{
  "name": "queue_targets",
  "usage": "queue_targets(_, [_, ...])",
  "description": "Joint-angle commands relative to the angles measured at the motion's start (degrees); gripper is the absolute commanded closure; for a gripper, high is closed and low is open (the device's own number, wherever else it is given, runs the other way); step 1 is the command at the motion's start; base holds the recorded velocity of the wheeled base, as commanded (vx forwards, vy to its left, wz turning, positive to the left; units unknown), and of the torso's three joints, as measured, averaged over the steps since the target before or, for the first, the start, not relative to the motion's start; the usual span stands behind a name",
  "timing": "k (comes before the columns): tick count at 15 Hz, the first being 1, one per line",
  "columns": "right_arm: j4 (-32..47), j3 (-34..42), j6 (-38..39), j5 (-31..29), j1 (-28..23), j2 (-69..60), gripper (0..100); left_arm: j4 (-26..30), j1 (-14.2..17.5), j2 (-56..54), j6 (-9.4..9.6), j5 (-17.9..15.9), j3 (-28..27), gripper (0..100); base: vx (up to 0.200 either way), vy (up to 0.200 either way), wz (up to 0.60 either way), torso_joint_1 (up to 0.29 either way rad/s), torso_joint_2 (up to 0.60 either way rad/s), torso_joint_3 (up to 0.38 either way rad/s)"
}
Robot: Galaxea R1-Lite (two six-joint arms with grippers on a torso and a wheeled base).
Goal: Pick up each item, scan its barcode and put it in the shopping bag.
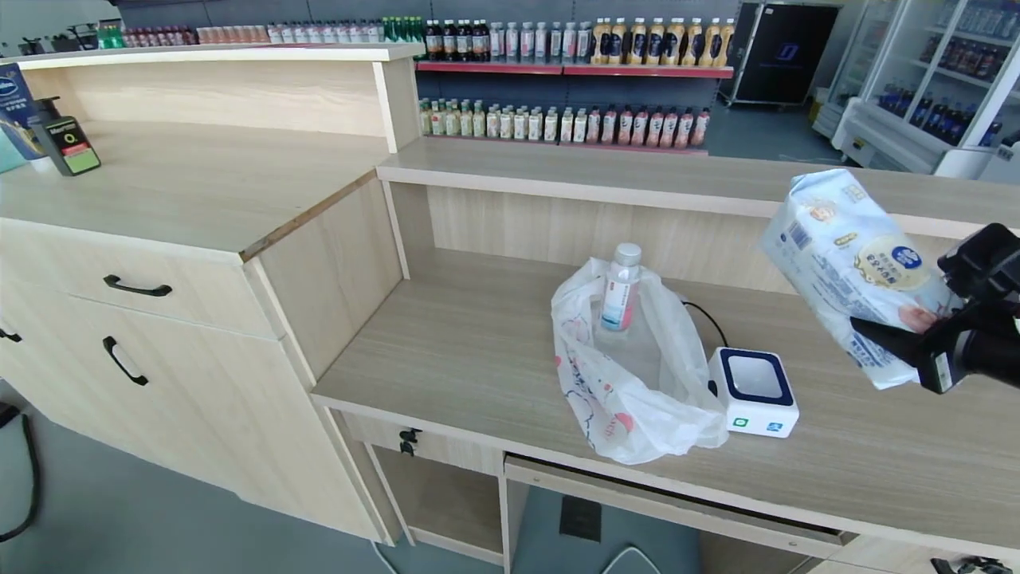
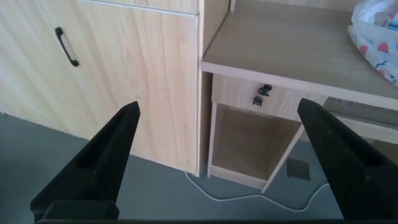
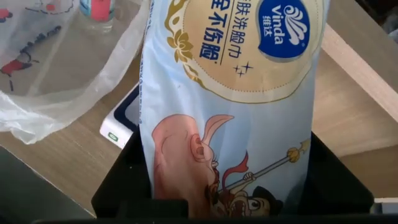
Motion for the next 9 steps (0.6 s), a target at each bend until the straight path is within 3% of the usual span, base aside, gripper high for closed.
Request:
queue_targets(1, [-0.1, -0.1, -6.0, 0.1, -0.8, 4.0, 100, 0.0, 0.0, 0.0, -0.02, 0.0, 0.0, 0, 0.0, 0.0, 0.0, 0.0, 0.0, 0.0])
queue_targets(3, [-2.0, 0.2, -16.3, 0.2, -3.2, 6.9, 100, 0.0, 0.0, 0.0, -0.02, 0.0, 0.0, 0, 0.0, 0.0, 0.0, 0.0, 0.0, 0.0])
queue_targets(7, [-12.2, 0.4, -22.7, 3.9, -3.2, 13.9, 100, 0.0, 0.0, 0.0, -0.02, 0.0, 0.0, 0, 0.0, 0.0, 0.0, 0.0, 0.0, 0.0])
queue_targets(9, [-22.5, 0.2, -27.4, 4.4, -3.2, 21.0, 100, 0.0, 0.0, 0.0, -0.02, 0.0, 0.0, 0, 0.0, 0.0, 0.0, 0.0, 0.0, 0.0])
